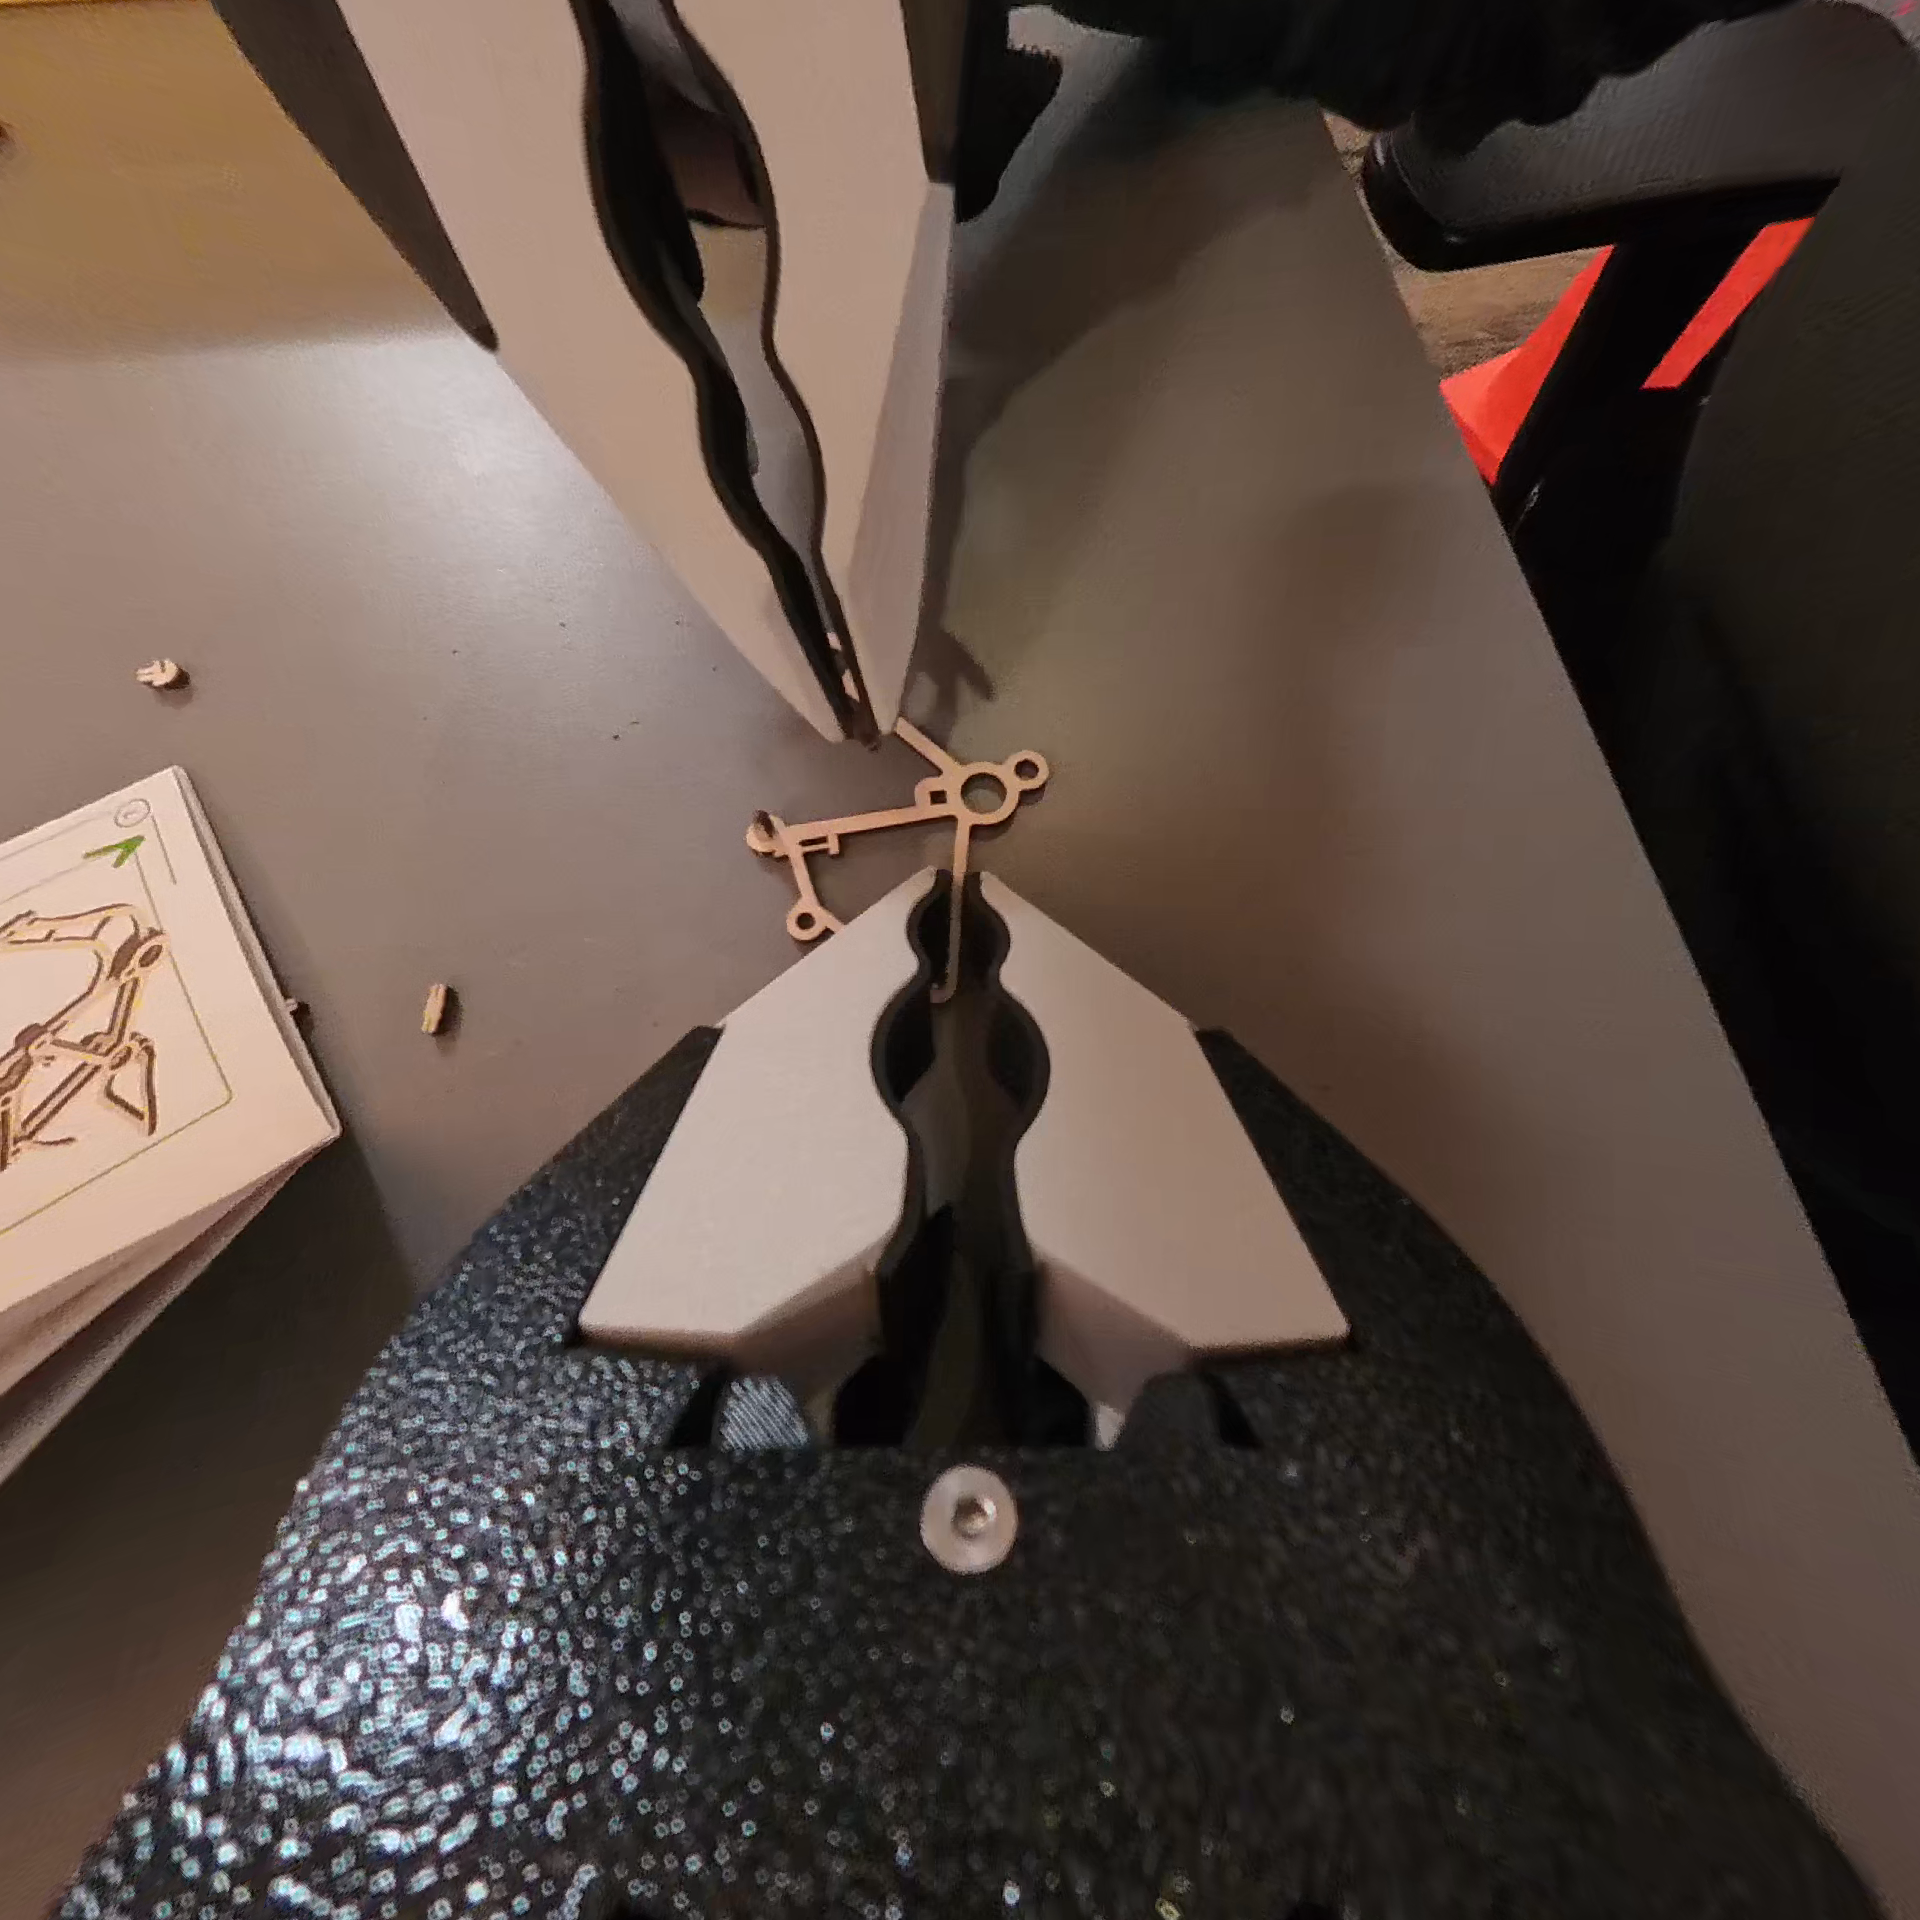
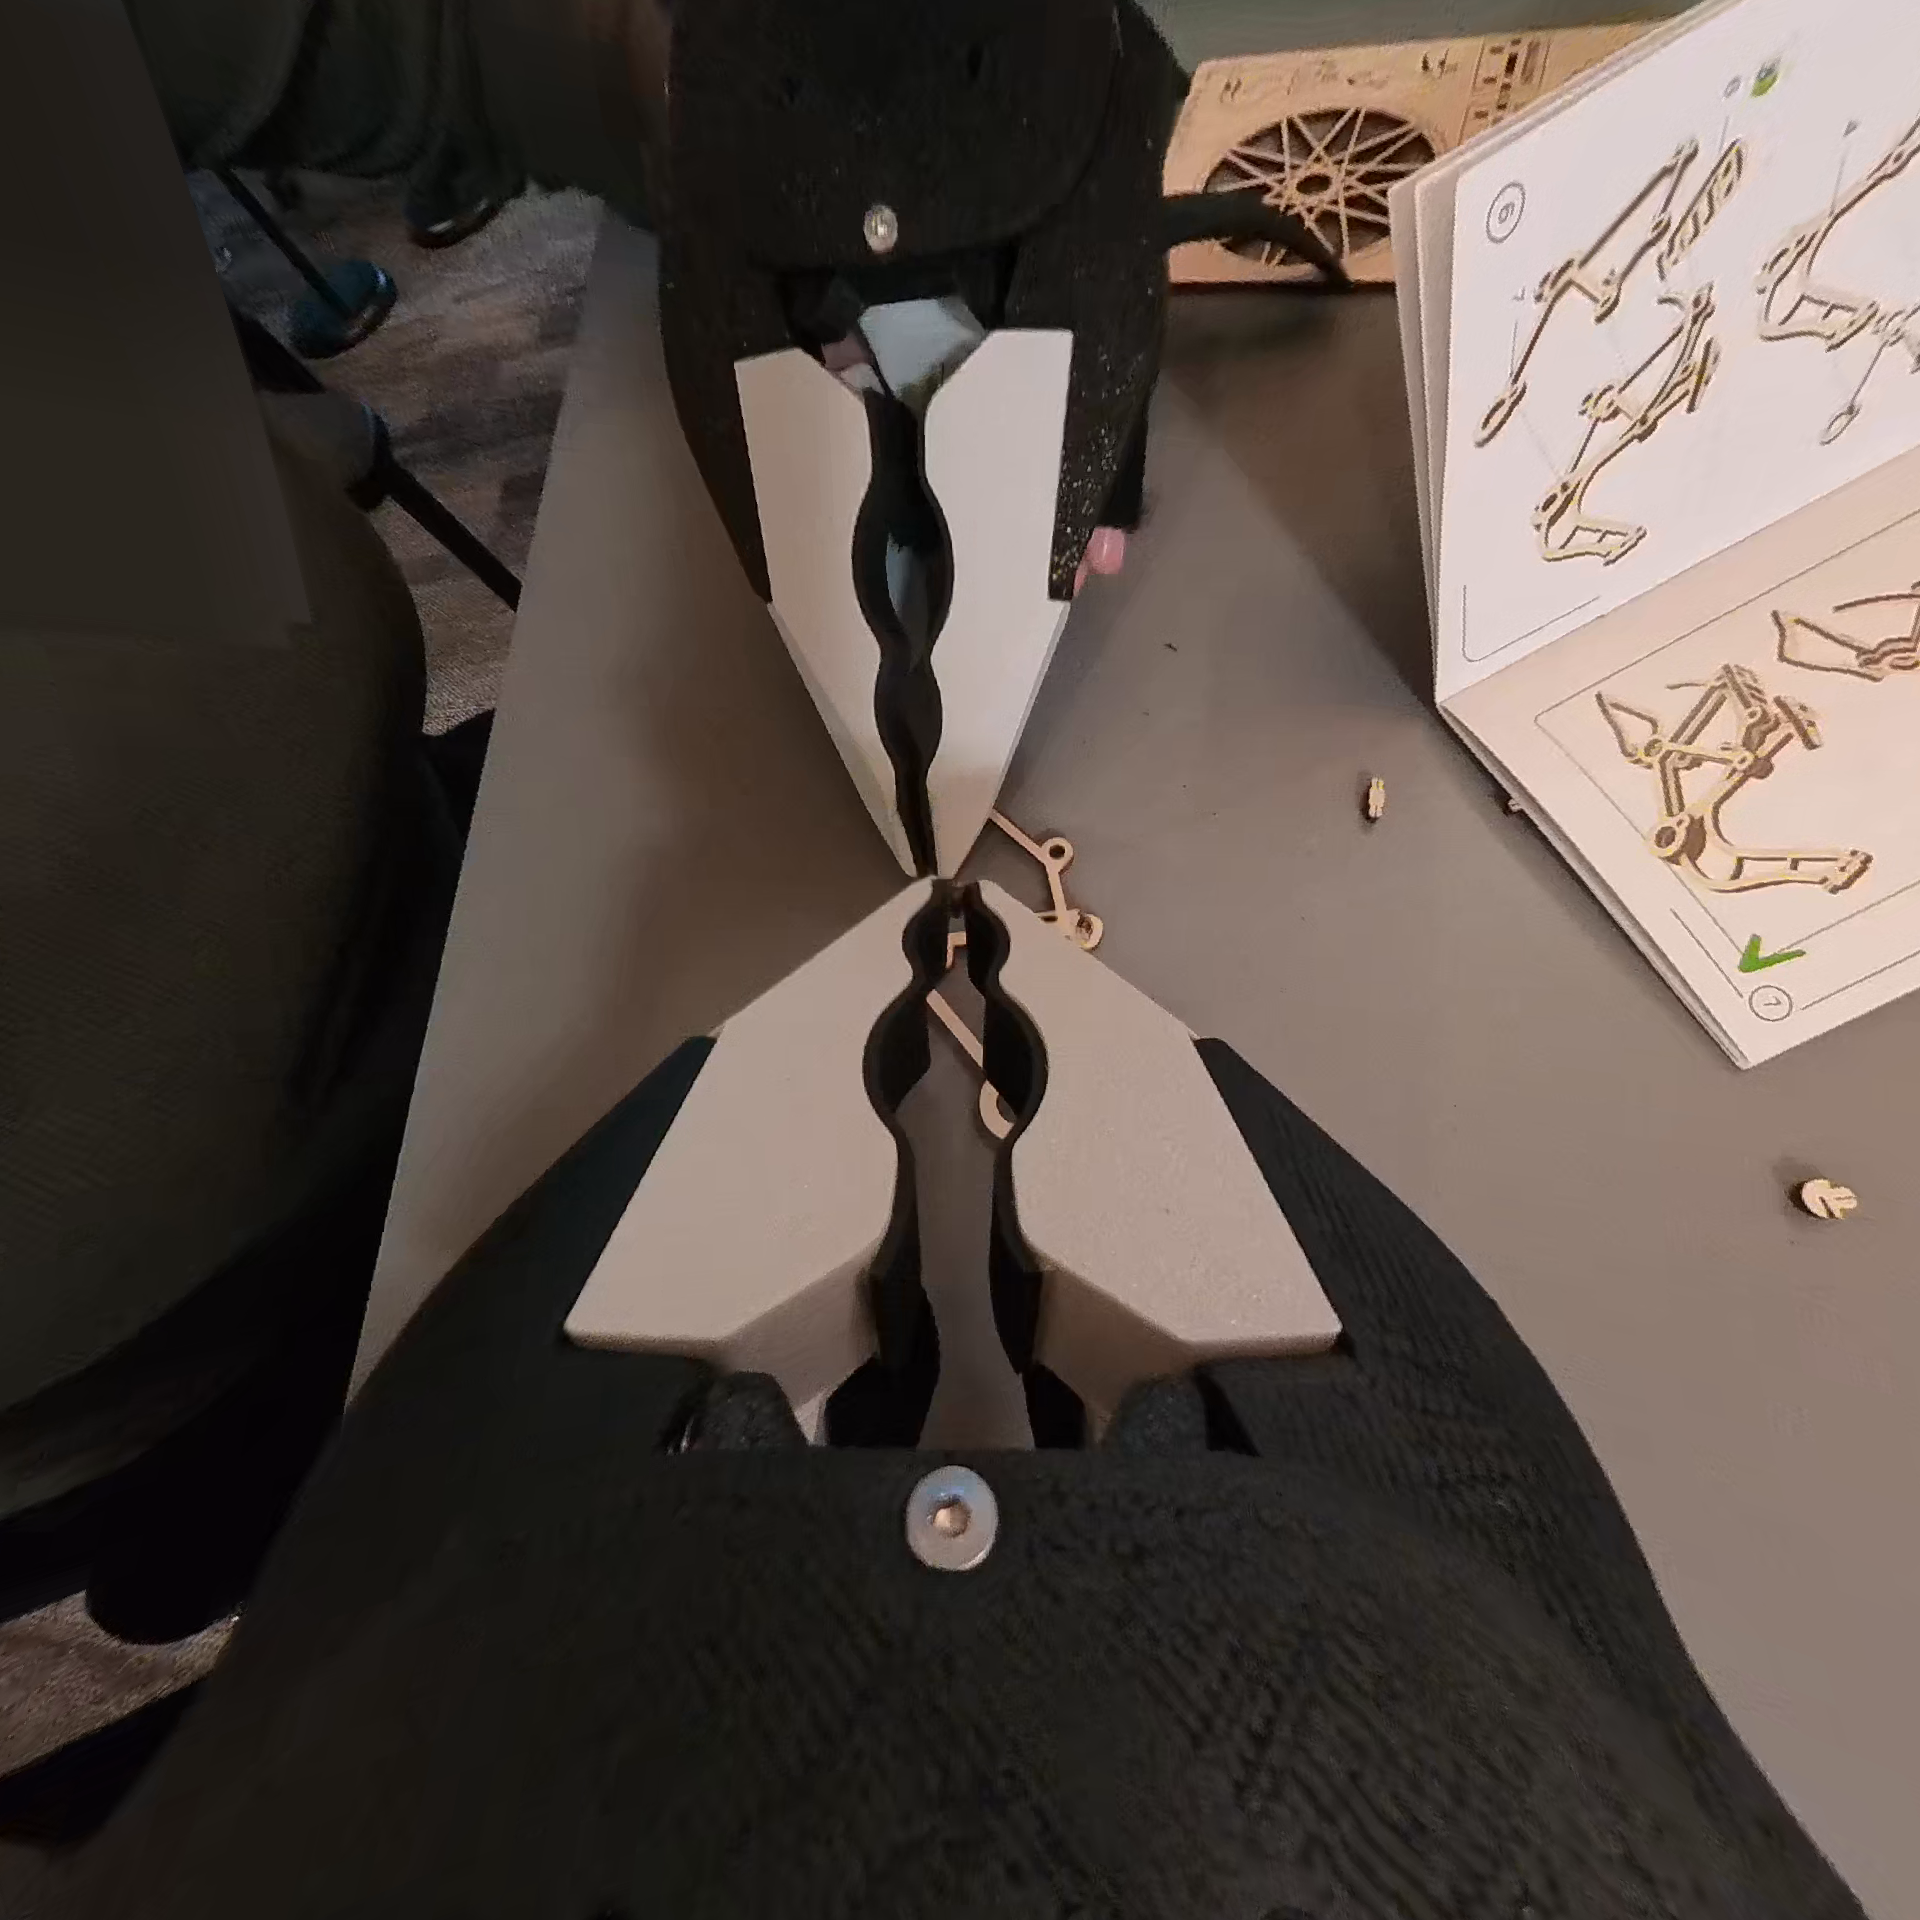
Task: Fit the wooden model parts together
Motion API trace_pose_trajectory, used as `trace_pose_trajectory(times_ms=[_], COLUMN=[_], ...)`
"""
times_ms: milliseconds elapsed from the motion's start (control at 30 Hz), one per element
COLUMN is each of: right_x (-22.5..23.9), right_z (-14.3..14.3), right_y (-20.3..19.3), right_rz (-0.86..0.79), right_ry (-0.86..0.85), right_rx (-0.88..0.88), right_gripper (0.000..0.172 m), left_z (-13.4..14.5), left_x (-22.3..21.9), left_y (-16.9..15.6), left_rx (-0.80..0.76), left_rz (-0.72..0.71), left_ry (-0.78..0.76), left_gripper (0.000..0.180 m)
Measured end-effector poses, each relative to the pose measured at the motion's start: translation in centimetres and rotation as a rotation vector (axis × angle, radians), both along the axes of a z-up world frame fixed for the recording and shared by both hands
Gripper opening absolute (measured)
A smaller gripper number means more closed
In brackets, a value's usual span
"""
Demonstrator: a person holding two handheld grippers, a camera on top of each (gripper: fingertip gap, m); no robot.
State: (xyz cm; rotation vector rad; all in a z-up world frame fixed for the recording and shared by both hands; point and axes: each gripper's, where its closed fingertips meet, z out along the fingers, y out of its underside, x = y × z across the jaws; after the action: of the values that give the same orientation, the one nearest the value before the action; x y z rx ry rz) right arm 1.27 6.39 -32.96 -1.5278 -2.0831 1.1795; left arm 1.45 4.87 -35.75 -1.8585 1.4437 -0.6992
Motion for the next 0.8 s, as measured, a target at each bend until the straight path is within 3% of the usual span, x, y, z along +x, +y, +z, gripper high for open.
trace_pose_trajectory(times_ms=[300, 800], right_x=[0.3, 0.8], right_z=[-2.2, -2.3], right_y=[-0.4, -0.7], right_rz=[0.062, 0.081], right_ry=[-0.099, -0.111], right_rx=[0.141, 0.191], right_gripper=[0.0, 0.001], left_z=[0.1, 0.1], left_x=[0.0, 0.0], left_y=[0.1, 0.3], left_rx=[0.004, -0.001], left_rz=[0.014, 0.023], left_ry=[-0.019, -0.019], left_gripper=[0.0, 0.0])
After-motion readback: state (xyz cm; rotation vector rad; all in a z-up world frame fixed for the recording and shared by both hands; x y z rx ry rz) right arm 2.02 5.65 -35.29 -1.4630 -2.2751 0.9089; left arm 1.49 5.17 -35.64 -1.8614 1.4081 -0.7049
